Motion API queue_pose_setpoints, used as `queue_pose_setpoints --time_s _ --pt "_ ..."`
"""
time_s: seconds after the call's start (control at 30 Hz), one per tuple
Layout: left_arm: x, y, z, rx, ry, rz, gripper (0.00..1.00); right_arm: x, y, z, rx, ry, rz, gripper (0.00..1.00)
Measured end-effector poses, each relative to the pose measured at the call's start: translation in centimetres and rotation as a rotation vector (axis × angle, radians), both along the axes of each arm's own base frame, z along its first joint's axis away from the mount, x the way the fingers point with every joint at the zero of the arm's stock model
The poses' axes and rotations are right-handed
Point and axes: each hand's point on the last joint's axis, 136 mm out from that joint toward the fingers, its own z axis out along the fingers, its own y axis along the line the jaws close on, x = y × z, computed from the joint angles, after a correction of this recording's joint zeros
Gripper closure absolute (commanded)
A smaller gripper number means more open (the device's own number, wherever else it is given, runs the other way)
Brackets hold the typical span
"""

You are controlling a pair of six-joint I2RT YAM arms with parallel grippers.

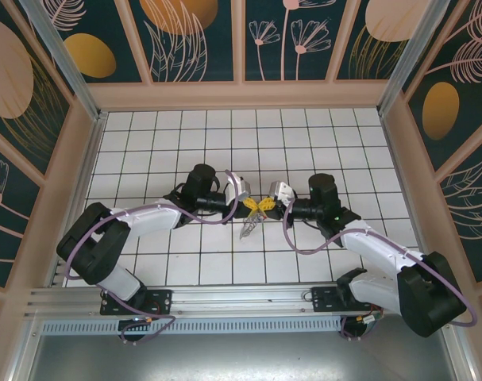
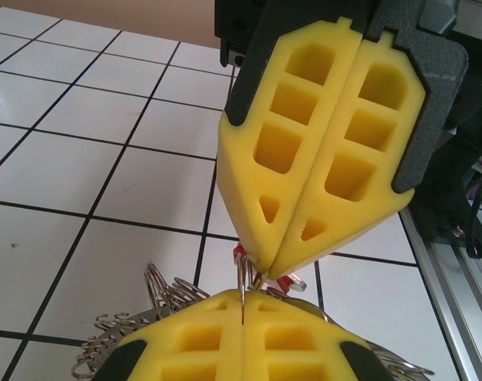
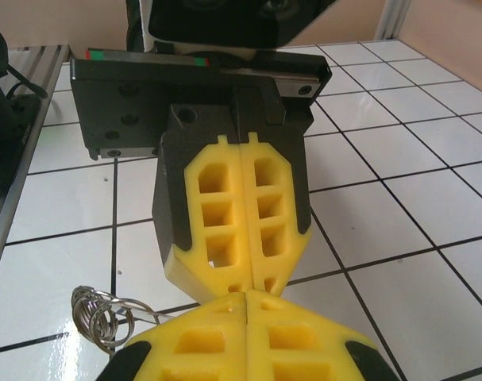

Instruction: Put the keys on the keyring

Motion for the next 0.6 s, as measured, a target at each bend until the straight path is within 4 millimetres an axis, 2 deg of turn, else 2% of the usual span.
queue_pose_setpoints --time_s 0.27,0.6 --pt "0.1 0.0 -0.1 0.003 -0.002 0.007 1.0 0.5 0.4 0.1 -0.018 -0.02 -0.025 1.0" --pt "1.1 0.2 -0.3 0.018 -0.018 0.052 1.0 2.4 -0.3 -0.8 -0.088 -0.046 -0.157 1.0"
